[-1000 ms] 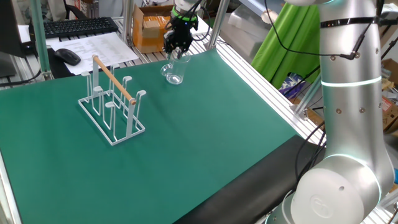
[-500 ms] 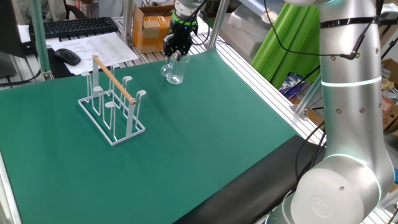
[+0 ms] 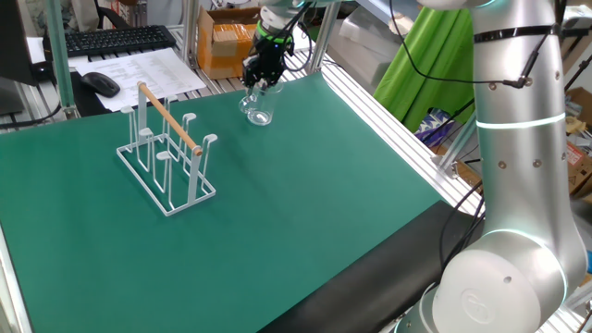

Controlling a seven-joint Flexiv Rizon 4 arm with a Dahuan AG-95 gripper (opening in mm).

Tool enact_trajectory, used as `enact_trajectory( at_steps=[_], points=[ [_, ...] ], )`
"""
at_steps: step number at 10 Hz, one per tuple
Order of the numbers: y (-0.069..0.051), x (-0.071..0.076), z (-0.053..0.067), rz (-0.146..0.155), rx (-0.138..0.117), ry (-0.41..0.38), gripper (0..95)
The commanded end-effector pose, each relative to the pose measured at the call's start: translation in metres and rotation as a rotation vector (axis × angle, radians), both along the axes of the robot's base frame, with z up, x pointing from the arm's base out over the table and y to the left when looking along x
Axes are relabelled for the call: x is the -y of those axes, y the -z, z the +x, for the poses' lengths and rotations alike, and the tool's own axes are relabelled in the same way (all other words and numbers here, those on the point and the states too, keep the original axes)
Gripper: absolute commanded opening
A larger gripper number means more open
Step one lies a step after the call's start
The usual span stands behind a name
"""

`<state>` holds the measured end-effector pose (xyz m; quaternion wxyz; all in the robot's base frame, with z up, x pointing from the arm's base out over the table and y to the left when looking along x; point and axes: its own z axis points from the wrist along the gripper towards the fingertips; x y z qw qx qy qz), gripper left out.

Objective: Put the cup on the cup rack

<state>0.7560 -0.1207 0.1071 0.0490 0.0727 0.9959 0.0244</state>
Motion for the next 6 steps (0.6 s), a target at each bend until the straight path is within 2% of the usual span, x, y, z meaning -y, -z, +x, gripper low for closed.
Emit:
enact_trajectory(
  at_steps=[1,5,6],
  points=[
    [0.0005,-0.0006,0.0004,0.000,0.001,0.001,0.0],
    [-0.0021,-0.0004,0.0002,-0.007,0.002,0.004,0.0],
    [-0.0060,-0.0001,-0.0001,-0.008,0.000,0.008,0.0]
  ],
)
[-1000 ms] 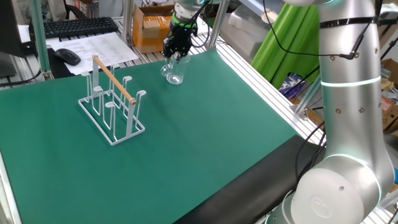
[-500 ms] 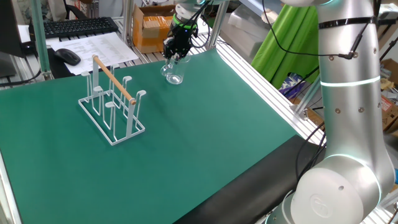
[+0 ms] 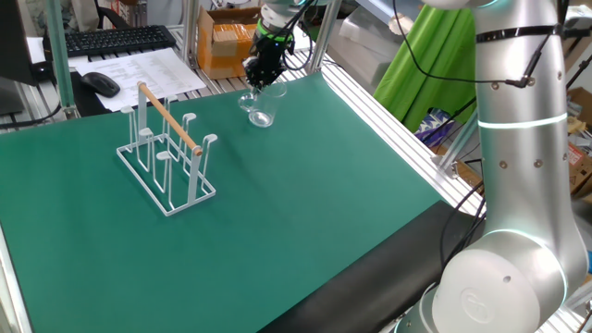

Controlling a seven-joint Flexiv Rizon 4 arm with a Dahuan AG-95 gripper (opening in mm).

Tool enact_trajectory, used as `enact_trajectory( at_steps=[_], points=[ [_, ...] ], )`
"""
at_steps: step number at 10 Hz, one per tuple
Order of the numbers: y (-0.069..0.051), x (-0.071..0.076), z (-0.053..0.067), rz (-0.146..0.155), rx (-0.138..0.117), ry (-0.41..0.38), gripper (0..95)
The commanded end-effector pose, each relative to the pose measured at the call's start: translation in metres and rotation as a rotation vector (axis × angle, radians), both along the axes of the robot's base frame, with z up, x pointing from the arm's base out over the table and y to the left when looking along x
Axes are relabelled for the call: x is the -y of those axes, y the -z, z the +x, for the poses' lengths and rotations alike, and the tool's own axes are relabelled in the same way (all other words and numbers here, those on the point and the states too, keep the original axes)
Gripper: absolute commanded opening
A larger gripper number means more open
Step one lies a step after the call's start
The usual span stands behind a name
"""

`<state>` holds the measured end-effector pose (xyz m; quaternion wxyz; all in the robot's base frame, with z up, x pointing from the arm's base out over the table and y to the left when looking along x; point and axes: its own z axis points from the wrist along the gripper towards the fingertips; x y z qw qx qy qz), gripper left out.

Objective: Put the cup on the cup rack

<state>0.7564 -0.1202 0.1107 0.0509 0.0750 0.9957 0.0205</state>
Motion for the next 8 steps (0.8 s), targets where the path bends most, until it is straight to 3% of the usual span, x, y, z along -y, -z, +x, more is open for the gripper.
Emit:
enact_trajectory(
  at_steps=[1,4,6,8],
  points=[
    [-0.006,0.000,-0.001,0.005,-0.010,0.009,0.0],
    [-0.011,0.000,-0.004,0.011,-0.019,0.014,0.0],
    [-0.018,-0.002,-0.008,0.030,-0.044,0.029,0.0],
    [-0.019,-0.007,-0.017,0.078,-0.050,0.068,0.0]
  ],
)
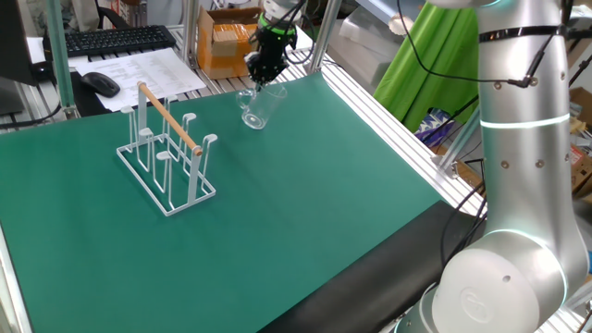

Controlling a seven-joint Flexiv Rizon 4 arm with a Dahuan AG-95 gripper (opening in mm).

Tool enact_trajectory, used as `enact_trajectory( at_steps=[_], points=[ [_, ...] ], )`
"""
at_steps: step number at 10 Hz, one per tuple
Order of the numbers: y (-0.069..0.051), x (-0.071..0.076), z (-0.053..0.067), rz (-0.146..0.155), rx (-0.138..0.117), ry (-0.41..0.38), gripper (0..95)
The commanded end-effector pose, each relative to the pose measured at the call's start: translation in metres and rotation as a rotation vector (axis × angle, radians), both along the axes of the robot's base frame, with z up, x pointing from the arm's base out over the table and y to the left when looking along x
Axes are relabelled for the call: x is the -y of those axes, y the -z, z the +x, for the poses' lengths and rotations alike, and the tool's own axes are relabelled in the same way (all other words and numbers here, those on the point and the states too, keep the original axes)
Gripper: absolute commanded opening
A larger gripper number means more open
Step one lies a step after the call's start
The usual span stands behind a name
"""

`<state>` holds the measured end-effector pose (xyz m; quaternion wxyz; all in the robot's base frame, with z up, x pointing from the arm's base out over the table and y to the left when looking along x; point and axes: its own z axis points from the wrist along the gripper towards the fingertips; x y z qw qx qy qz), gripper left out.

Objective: Put the cup on the cup rack

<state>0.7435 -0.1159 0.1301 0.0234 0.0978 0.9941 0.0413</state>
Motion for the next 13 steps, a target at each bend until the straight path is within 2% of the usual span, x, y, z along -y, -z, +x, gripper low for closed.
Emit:
enact_trajectory(
  at_steps=[1,2,5,6,7,9,10,11,13],
  points=[
    [0.000,-0.005,-0.007,0.041,0.000,0.045,0.0],
    [0.000,-0.008,-0.010,0.055,-0.002,0.060,0.0],
    [-0.009,-0.021,-0.015,0.058,-0.021,0.093,0.0],
    [-0.015,-0.028,-0.017,0.071,-0.037,0.113,0.0],
    [-0.018,-0.032,-0.018,0.071,-0.044,0.121,0.0],
    [-0.028,-0.041,-0.022,0.098,-0.089,0.135,0.0],
    [-0.032,-0.043,-0.024,0.109,-0.104,0.137,0.0],
    [-0.036,-0.045,-0.027,0.123,-0.116,0.147,0.0],
    [-0.041,-0.051,-0.033,0.132,-0.131,0.156,0.0]
  ],
)
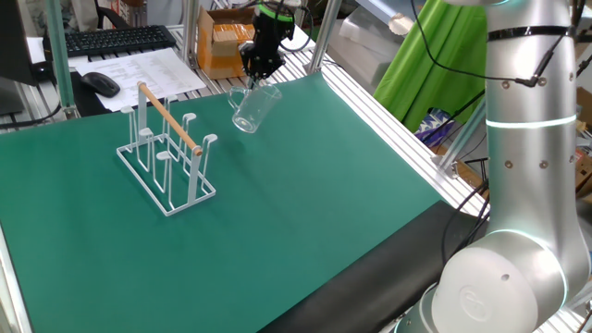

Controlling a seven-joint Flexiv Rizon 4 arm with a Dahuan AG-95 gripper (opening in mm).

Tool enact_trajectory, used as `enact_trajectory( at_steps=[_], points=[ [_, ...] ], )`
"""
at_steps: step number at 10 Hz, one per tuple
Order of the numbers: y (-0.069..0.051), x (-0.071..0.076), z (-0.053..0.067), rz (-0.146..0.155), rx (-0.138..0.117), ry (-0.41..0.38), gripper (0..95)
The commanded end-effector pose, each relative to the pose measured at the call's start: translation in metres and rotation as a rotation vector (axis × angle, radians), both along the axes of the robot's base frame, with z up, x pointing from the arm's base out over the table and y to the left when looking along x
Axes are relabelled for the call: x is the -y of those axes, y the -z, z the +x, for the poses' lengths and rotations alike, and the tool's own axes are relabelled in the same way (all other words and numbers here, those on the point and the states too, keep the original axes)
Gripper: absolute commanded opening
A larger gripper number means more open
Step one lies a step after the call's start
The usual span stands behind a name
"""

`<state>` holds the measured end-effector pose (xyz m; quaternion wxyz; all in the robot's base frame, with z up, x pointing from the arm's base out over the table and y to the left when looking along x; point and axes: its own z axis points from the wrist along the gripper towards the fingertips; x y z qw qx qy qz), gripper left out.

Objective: Put the cup on the cup rack

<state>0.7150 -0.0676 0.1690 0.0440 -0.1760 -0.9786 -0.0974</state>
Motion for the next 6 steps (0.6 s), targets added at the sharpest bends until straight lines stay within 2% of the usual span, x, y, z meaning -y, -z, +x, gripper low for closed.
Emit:
enact_trajectory(
  at_steps=[1,3,6],
  points=[
    [-0.005,-0.008,-0.010,0.005,-0.012,0.010,0.0],
    [-0.012,-0.013,-0.014,0.035,-0.045,0.013,0.0],
    [-0.024,-0.018,-0.021,0.058,-0.064,0.031,0.0]
  ],
)
